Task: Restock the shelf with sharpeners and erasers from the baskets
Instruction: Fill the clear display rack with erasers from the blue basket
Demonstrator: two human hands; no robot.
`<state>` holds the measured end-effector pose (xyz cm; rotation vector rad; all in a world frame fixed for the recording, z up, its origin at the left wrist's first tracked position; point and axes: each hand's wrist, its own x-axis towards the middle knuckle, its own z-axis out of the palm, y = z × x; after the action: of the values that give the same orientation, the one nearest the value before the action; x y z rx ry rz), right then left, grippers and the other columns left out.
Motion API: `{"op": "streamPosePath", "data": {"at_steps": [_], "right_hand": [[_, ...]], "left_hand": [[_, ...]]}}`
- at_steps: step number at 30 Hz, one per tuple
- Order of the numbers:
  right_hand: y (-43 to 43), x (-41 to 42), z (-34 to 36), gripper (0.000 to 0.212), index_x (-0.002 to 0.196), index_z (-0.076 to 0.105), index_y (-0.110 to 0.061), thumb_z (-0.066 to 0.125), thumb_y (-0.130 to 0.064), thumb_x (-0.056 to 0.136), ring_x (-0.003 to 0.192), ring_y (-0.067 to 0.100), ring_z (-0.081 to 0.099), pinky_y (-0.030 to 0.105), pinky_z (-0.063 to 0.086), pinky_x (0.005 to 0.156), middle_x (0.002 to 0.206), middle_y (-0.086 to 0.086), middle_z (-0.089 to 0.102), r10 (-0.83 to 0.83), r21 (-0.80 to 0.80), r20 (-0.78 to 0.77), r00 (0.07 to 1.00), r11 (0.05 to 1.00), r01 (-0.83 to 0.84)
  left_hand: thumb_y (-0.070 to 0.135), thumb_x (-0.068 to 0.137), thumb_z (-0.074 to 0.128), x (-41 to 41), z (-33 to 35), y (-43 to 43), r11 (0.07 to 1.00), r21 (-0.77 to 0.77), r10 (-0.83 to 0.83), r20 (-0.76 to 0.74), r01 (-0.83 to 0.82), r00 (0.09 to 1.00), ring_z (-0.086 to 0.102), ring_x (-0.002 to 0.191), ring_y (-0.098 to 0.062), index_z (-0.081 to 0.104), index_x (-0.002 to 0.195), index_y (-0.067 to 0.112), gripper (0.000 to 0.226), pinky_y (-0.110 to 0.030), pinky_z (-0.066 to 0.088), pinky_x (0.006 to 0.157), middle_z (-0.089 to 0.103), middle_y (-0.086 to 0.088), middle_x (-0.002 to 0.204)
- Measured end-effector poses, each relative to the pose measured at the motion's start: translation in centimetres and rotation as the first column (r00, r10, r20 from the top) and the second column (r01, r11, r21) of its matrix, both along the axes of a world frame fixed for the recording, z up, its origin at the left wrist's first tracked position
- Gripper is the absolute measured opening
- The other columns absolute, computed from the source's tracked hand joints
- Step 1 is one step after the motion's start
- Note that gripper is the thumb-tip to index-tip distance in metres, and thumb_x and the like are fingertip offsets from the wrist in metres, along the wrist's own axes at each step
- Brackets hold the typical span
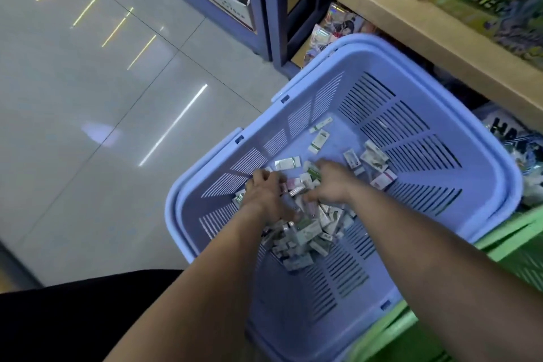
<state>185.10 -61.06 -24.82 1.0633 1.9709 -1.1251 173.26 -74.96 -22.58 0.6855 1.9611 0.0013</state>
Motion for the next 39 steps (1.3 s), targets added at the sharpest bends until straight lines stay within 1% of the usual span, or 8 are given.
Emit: {"op": "streamPosePath", "data": {"at_steps": [5,9,12,19,25,30,36,39], "right_hand": [[0.6,0.2,0.2,0.097,0.156,0.032,-0.014,0.088,-0.026,0.078,0.137,0.030,0.047,0.034,0.041,0.105,0.157,0.006,0.042,-0.145,-0.101,-0.042,0.989,0.985,0.140],[0.7,0.2,0.0,0.080,0.148,0.045,-0.011,0.085,-0.027,0.081,0.128,0.029,0.054,0.031,0.044,0.094,0.146,0.009,0.053,-0.224,-0.106,-0.049,0.973,0.970,0.218],[1.0,0.1,0.0,0.075,0.148,0.045,-0.010,0.080,-0.033,0.086,0.128,0.031,0.054,0.034,0.045,0.095,0.147,0.010,0.053,-0.284,-0.100,-0.070,0.956,0.956,0.277],[1.8,0.2,1.0,0.094,0.157,0.031,-0.019,0.084,-0.031,0.079,0.139,0.032,0.043,0.046,0.039,0.112,0.158,0.007,0.039,-0.267,-0.237,0.058,0.962,0.932,0.274],[1.1,0.5,1.5,0.107,0.159,0.022,-0.023,0.089,-0.025,0.075,0.142,0.029,0.041,0.033,0.040,0.102,0.160,0.003,0.037,-0.193,-0.215,0.003,0.981,0.958,0.189],[1.1,0.3,1.5,0.085,0.153,0.037,-0.016,0.084,-0.026,0.082,0.136,0.028,0.047,0.032,0.039,0.101,0.154,0.004,0.045,-0.264,-0.182,-0.028,0.964,0.950,0.255],[1.4,0.7,1.9,0.094,0.154,0.034,-0.015,0.087,-0.016,0.077,0.134,0.030,0.048,0.037,0.042,0.105,0.154,0.007,0.044,-0.259,-0.175,0.012,0.966,0.951,0.257],[1.3,0.9,2.1,0.097,0.155,0.031,-0.021,0.087,-0.013,0.077,0.130,0.030,0.051,0.043,0.049,0.102,0.155,0.004,0.043,-0.229,-0.169,0.027,0.973,0.958,0.230]], "left_hand": [[0.032,0.061,0.097,-0.4,-0.8,0.0,0.985,0.099,0.134,0.068,-0.141,0.989,0.052,0.129,-0.025,0.053,0.137,0.033,0.088,-0.045,0.048,0.106,0.055,0.006,0.138],[0.036,0.071,0.091,-0.3,-1.2,0.4,0.981,0.115,0.155,0.043,-0.159,0.987,0.048,0.138,-0.025,0.035,0.154,0.024,0.100,-0.046,0.044,0.112,0.049,0.000,0.151],[0.044,0.067,0.091,-0.1,-1.0,0.9,0.991,0.088,0.097,0.015,-0.098,0.995,0.047,0.132,-0.029,0.042,0.146,0.022,0.096,-0.047,0.045,0.107,0.050,-0.001,0.143],[0.038,0.083,0.079,0.0,-1.3,1.6,0.996,0.029,-0.087,-0.054,0.088,0.995,0.034,0.134,-0.032,0.049,0.142,0.034,0.066,-0.044,0.038,0.111,0.034,-0.004,0.148],[0.039,0.069,0.089,-0.7,-2.3,1.2,0.991,0.053,0.119,0.098,-0.125,0.988,0.050,0.129,-0.027,0.057,0.118,0.044,0.058,-0.043,0.049,0.104,0.062,0.000,0.123],[0.059,0.080,0.076,-0.6,-2.5,1.5,0.996,0.050,0.061,0.122,-0.068,0.991,0.041,0.135,-0.028,0.049,0.143,0.035,0.073,-0.045,0.038,0.112,0.066,0.004,0.120],[0.051,0.083,0.072,-0.1,-3.0,1.5,0.997,0.076,0.014,-0.023,-0.012,1.000,0.043,0.117,-0.025,0.062,0.108,0.045,0.027,-0.038,0.046,0.090,0.065,0.002,0.116],[0.040,0.094,0.061,0.9,-2.3,2.1,0.984,0.117,-0.117,-0.131,0.132,0.985,0.041,0.113,-0.022,0.064,0.114,0.037,0.020,-0.036,0.041,0.082,0.064,0.004,0.116]]}}
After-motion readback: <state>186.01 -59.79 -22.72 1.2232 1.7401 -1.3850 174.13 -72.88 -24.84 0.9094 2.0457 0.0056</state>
